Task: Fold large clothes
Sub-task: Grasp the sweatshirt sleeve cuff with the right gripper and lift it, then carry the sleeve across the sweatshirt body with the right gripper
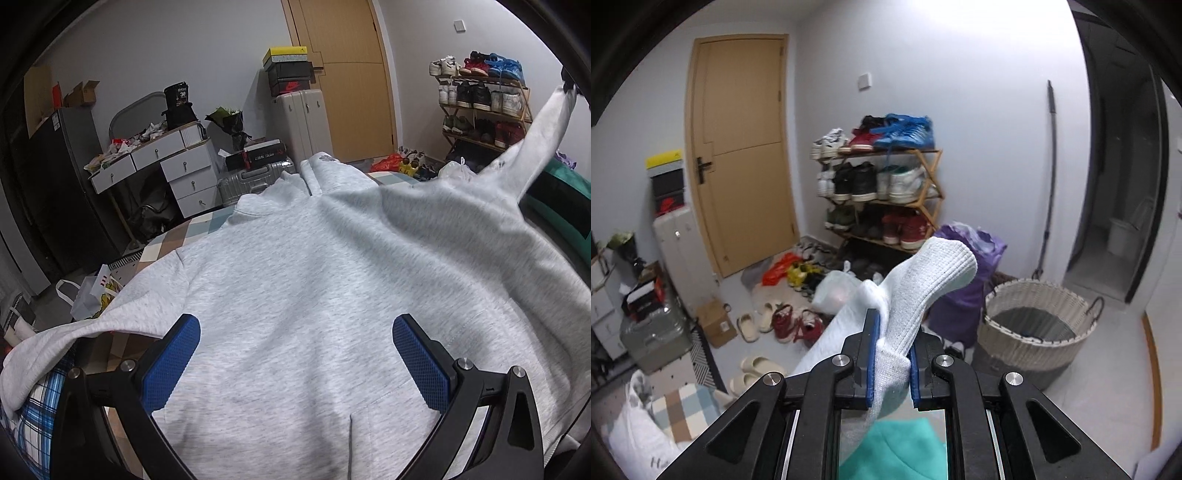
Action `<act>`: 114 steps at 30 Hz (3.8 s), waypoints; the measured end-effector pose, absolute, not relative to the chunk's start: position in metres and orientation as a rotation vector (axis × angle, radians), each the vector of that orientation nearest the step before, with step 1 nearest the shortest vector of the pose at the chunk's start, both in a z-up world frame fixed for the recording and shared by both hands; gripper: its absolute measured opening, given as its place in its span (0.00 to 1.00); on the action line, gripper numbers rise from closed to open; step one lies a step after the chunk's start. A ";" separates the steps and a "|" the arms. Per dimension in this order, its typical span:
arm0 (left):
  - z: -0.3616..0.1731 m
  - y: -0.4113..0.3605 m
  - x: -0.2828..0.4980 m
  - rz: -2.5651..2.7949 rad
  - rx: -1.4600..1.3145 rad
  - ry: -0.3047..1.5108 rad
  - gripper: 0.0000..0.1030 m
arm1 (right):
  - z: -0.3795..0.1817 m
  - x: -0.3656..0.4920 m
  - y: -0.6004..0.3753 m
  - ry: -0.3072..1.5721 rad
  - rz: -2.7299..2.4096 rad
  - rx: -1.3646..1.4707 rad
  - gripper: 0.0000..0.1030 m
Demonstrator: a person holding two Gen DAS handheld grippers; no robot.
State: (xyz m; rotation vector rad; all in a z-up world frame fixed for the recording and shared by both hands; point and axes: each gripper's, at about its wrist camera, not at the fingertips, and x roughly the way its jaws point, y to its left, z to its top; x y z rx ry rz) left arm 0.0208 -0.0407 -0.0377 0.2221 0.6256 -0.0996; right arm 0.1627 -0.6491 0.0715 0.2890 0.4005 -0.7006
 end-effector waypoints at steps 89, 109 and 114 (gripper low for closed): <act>-0.006 0.122 0.001 0.343 -0.121 0.472 0.99 | -0.114 0.276 -0.192 0.933 0.398 -0.129 0.52; -0.013 0.179 -0.002 0.388 -0.282 0.492 0.99 | -0.245 0.285 0.049 0.941 0.676 -0.278 0.47; -0.015 0.188 -0.003 0.377 -0.314 0.501 0.99 | -0.265 0.292 0.051 0.940 0.725 -0.166 0.04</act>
